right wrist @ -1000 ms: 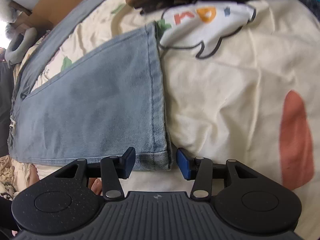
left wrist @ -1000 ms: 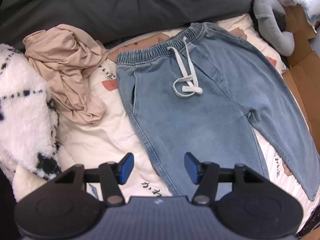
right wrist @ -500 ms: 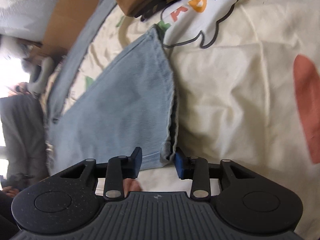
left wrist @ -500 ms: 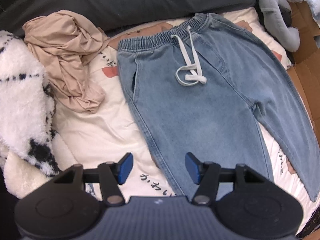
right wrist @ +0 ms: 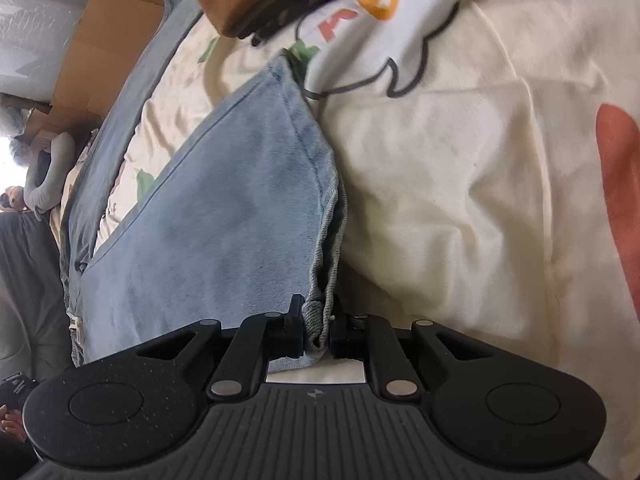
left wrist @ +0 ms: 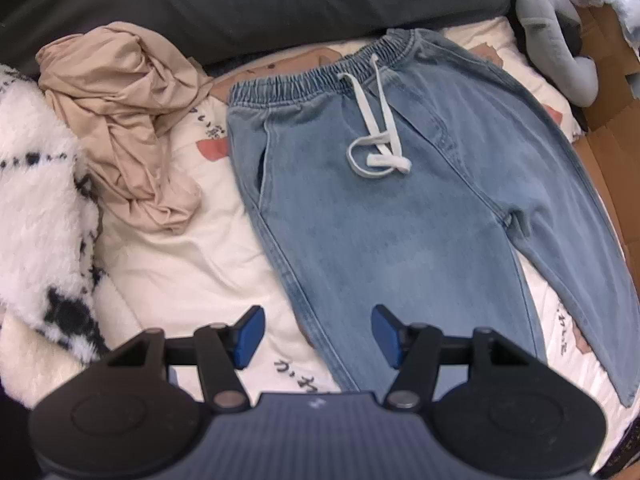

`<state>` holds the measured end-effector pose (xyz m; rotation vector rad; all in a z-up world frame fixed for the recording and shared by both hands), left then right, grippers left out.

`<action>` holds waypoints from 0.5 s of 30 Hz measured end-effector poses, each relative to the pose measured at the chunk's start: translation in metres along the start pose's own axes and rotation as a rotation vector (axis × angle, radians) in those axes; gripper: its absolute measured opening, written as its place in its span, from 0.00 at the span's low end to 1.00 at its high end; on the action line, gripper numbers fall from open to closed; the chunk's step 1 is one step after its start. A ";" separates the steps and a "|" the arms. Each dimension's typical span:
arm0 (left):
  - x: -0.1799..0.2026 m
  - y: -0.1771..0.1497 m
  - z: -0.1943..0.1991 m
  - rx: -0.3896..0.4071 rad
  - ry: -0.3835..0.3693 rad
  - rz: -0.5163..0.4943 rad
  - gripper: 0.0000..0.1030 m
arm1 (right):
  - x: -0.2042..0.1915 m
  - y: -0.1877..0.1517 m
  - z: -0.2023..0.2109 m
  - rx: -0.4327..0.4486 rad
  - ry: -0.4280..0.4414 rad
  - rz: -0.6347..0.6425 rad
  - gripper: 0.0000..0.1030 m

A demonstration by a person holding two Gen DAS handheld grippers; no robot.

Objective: Fold clothes
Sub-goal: 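Close the right gripper on the jeans leg hem, then grasp the jeans side by the waistband with the left gripper while the right gripper holds the hem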

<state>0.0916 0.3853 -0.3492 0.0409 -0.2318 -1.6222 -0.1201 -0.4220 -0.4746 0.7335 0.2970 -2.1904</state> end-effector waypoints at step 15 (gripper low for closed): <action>-0.021 0.002 -0.060 0.019 -0.062 0.112 0.44 | -0.059 0.035 0.055 0.074 -0.033 0.121 0.09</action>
Point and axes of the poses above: each gripper's, at about its wrist camera, not at the fingertips, and z roughly against the way its jaws point, x to its right, y to its top, the point moved 7 cm from there along -z, roughly the way its jaws point, and after that the axes turned 4 degrees about -x, right-handed, at the moved point
